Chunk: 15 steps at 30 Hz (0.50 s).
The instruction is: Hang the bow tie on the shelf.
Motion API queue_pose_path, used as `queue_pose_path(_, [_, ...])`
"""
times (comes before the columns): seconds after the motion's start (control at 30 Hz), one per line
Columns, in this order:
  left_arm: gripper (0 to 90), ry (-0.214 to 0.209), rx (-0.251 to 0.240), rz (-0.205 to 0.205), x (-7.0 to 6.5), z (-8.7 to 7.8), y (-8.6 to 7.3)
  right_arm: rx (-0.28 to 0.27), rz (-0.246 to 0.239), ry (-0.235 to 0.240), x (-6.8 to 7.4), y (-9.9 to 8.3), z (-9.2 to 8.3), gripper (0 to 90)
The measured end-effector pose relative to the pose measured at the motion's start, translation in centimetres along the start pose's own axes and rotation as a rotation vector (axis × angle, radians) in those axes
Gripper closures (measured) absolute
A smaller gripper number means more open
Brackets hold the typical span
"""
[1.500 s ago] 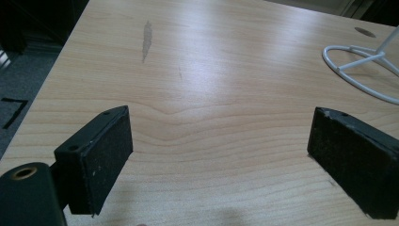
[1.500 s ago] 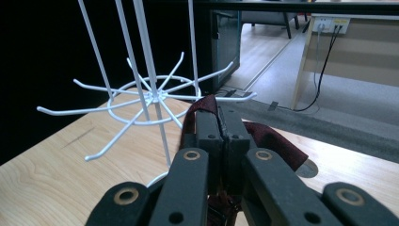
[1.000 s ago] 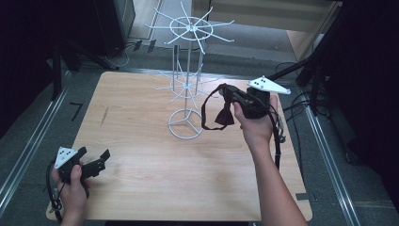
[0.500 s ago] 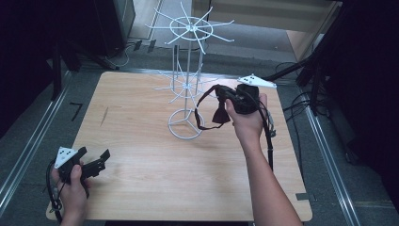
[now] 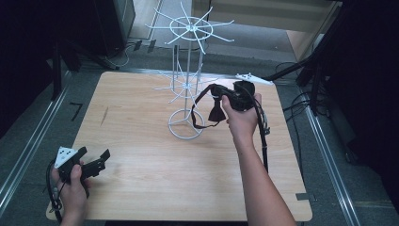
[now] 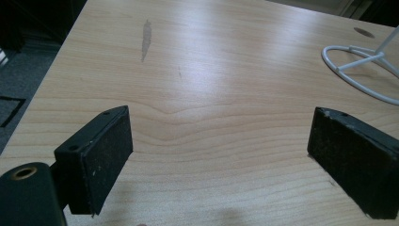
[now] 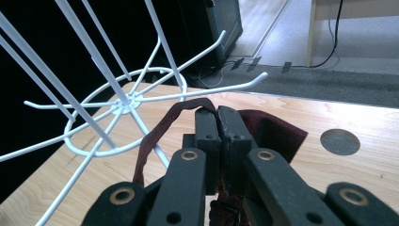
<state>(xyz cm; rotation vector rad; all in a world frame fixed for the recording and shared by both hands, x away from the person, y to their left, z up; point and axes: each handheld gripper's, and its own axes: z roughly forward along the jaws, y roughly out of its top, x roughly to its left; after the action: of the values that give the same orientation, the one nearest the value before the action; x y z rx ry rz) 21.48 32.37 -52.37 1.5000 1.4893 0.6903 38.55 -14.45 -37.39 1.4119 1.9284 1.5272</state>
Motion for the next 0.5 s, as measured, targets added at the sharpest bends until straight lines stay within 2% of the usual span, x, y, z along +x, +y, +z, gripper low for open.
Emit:
queue_pose_path(0.17, [7.9,0.0,0.001,0.0,0.0,0.0,0.0,0.007,-0.007,0.001,0.1,0.2,0.5,89.0])
queue_pose_path(0.33, [7.9,-0.001,0.002,-0.002,0.0,0.0,0.0,0.034,-0.029,-0.044,0.1,-0.1,1.0,89.0])
queue_pose_path(0.5, [7.9,-0.002,0.003,-0.002,0.1,0.0,0.0,0.054,-0.003,-0.051,-0.9,-0.7,1.4,89.1])
